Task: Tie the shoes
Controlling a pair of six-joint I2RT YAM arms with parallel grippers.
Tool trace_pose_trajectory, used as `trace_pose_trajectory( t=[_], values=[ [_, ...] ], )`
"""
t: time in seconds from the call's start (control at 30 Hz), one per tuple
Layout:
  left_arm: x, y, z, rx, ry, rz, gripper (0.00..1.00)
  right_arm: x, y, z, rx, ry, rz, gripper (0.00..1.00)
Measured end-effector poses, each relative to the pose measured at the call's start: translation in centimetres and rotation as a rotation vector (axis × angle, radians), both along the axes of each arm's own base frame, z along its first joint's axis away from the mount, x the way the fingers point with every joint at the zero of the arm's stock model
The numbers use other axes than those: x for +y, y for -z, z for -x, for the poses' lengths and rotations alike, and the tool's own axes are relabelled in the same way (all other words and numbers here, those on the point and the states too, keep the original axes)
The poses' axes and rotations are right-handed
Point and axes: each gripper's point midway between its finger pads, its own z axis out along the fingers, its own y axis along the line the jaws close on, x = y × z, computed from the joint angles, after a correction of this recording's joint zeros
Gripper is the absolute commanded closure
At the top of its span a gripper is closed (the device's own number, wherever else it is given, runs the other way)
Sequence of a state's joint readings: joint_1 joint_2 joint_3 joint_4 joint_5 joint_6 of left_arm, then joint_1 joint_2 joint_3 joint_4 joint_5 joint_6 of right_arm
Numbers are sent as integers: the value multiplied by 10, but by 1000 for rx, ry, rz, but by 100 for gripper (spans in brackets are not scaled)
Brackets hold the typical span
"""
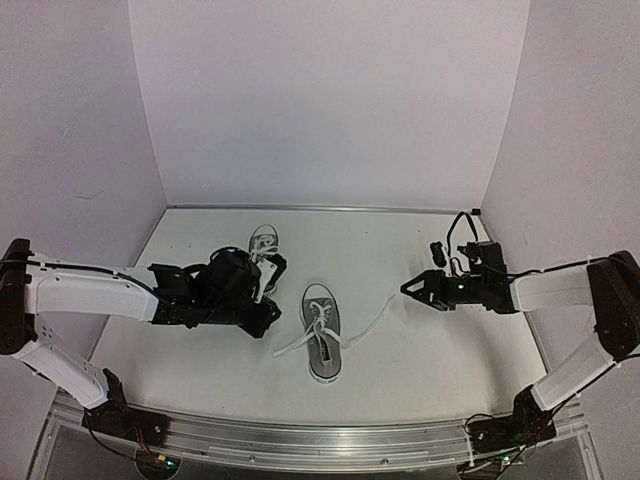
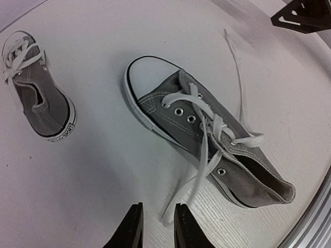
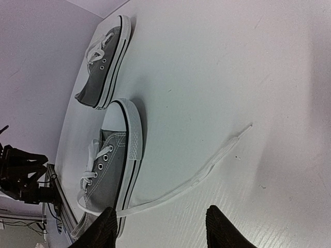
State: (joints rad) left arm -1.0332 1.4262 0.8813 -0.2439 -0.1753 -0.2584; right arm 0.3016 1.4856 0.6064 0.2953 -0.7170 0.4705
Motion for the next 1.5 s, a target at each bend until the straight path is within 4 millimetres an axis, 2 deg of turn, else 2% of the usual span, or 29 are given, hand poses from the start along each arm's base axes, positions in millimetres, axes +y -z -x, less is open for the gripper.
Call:
trace_pose_trajectory(
  t=[0.07,0.23,0.33,0.5,0.67,0.77,0.9,1.17,1.3,1.5],
  values=[
    [11,9,-1,23,-74,4,71,0,1,1,3,-4,1,45],
    [31,29,-1,71,-198,-14,51,-1,5,5,13,-14,19,45],
    [21,32,4,99,-142,8,48,-2,7,8,25,-19,31,46],
    [-17,37,17,157,60,26,49,-4,12,13,42,-23,41,47],
    [-59,40,13,173,203,27,52,-6,20,20,68,-23,50,49],
    [-71,50,12,184,244,23,54,-6,21,21,72,-23,52,49],
    [-72,63,9,207,251,12,60,-7,22,21,75,-18,58,50],
    [-71,63,6,227,259,29,73,-8,23,20,75,-13,63,50],
    [-69,63,5,237,265,34,73,-8,23,20,75,-13,63,50],
    [-66,60,5,236,275,33,67,-6,24,21,76,-18,64,50]
  ],
)
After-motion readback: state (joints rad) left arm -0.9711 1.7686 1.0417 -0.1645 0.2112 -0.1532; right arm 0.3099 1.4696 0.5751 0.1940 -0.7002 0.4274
